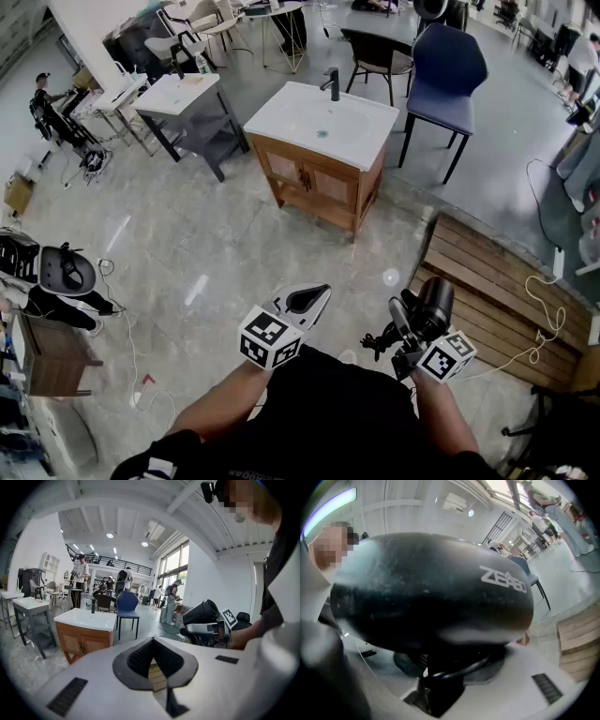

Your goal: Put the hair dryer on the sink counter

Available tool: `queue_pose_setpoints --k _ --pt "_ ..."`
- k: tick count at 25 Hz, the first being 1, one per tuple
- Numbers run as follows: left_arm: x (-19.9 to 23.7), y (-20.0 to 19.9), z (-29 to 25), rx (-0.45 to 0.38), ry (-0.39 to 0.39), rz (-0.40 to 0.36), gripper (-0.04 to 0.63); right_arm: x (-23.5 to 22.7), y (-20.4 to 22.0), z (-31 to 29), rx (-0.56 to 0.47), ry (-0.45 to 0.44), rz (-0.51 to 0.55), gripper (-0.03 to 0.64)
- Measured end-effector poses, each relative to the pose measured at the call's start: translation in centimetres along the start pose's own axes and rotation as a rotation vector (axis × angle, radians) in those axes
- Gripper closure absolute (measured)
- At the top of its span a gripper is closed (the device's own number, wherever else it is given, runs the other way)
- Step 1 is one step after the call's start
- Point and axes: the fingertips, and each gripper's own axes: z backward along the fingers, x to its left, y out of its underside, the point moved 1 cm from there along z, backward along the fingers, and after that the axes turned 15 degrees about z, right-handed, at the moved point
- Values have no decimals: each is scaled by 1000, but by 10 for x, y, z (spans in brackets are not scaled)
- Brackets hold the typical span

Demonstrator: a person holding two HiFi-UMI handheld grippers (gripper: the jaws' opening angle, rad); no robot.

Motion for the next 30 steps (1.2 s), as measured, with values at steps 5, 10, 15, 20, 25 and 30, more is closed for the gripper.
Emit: queue_pose_setpoints --k 5,10,15,20,25,30 --pt "5 -1 1 -4 -2 1 595 -1 1 -2 -1 3 1 439" --pt "6 -6 1 -10 -5 3 595 0 -1 -2 -2 5 2 439" --pt "2 -3 0 -6 0 2 595 -1 0 0 -5 6 2 442" --pt "1 -1 1 -6 -3 2 595 -1 -1 2 -9 8 7 443" --pt "1 -3 -1 -9 -2 0 595 -3 -2 1 -9 8 9 446" --pt "1 -5 -2 -6 -3 0 595 -5 -4 -1 -6 6 12 448"
